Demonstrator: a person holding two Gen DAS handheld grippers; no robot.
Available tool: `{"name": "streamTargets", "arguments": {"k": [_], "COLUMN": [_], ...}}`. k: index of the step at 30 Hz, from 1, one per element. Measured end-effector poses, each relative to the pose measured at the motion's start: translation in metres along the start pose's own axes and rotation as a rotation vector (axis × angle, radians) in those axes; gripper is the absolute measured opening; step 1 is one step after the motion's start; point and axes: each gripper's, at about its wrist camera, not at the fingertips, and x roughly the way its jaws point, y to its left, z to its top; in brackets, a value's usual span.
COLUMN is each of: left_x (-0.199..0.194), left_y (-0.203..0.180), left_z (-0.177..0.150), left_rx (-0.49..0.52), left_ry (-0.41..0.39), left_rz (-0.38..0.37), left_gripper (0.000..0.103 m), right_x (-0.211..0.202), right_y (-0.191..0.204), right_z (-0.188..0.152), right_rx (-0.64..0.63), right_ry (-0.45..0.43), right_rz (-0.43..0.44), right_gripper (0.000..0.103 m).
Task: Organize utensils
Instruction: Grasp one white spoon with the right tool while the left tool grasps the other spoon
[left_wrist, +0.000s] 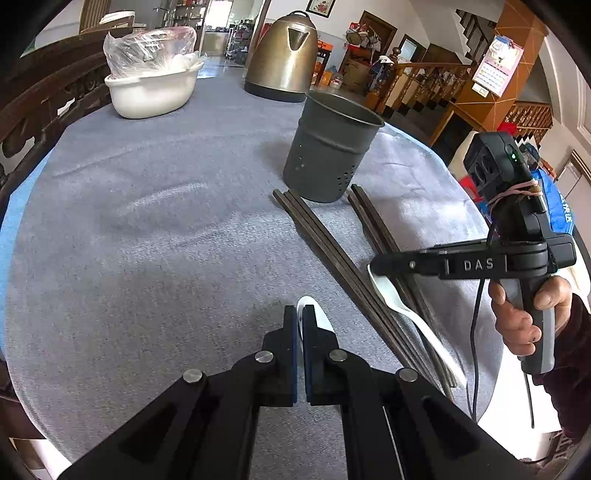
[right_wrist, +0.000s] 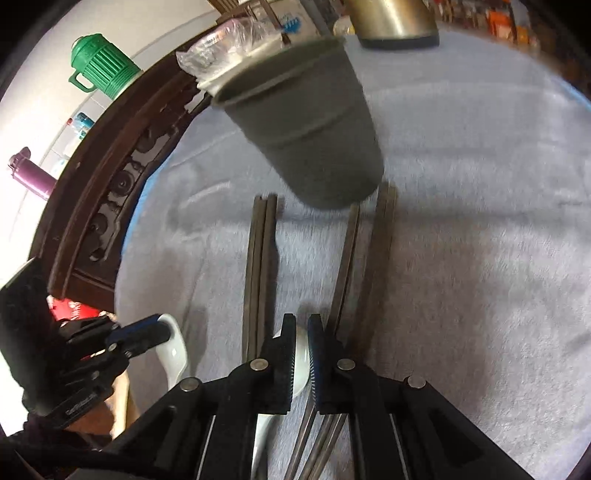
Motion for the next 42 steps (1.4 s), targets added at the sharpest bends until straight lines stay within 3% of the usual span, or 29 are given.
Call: {"name": "streamTargets", "arguments": {"k": [3, 7, 9, 15, 18, 19, 20, 23, 31, 35, 42], "left_x": [-0.002, -0.009, -0.013, -0.019, -0.019, -0.02, -0.021, -0.025, -0.036, -0.035, -0.027], "left_y": [-0.002, -0.002, -0.001, 0.001, 0.001, 0.002, 0.002, 0.003, 0.002, 0.005, 0.038], "left_z": [0.001, 0.001, 0.0, -0.003, -0.003, -0.003, -0.002, -0.002, -0.002, -0.005, -0.015], "left_rx": [-0.002, -0.005, -0.007, -0.024, -0.028, -0.029, -0.031, -0.035, -0.041, -0.043, -0.214], "left_ry": [-0.013, -0.025, -0.03, -0.027, -0.025, -0.026, -0.026, -0.032, -0.052, -0.042, 0.035], "left_rz": [-0.011, -0.012, -0.008, 0.0, 0.002, 0.005, 0.005, 0.01, 0.009, 0.022, 0.0], "left_gripper": [0.003, 0.003, 0.003, 0.003, 0.003, 0.003, 0.003, 0.003, 0.003, 0.003, 0.004], "right_x": [-0.002, -0.007, -0.009, -0.014, -0.015, -0.016, -0.014, -0.015, -0.043, -0.043, -0.02], "right_y": [0.001, -0.003, 0.0, 0.012, 0.018, 0.02, 0.023, 0.029, 0.028, 0.026, 0.023], "right_z": [-0.005, -0.011, -0.013, -0.025, -0.028, -0.028, -0.028, -0.029, -0.028, -0.029, -0.025], "right_rx": [0.011, 0.057, 0.057, -0.005, -0.047, -0.058, -0.078, -0.104, -0.031, -0.028, 0.02], "right_ry": [0.039, 0.052, 0.052, 0.04, 0.036, 0.033, 0.046, 0.036, -0.037, -0.027, 0.047], "right_rz": [0.026, 0.074, 0.075, 0.044, 0.011, -0.003, -0.027, -0.067, 0.023, -0.011, -0.032], "right_gripper": [0.01, 0.036, 0.037, 0.035, 0.028, 0.007, 0.005, 0.004, 0.003, 0.007, 0.008]}}
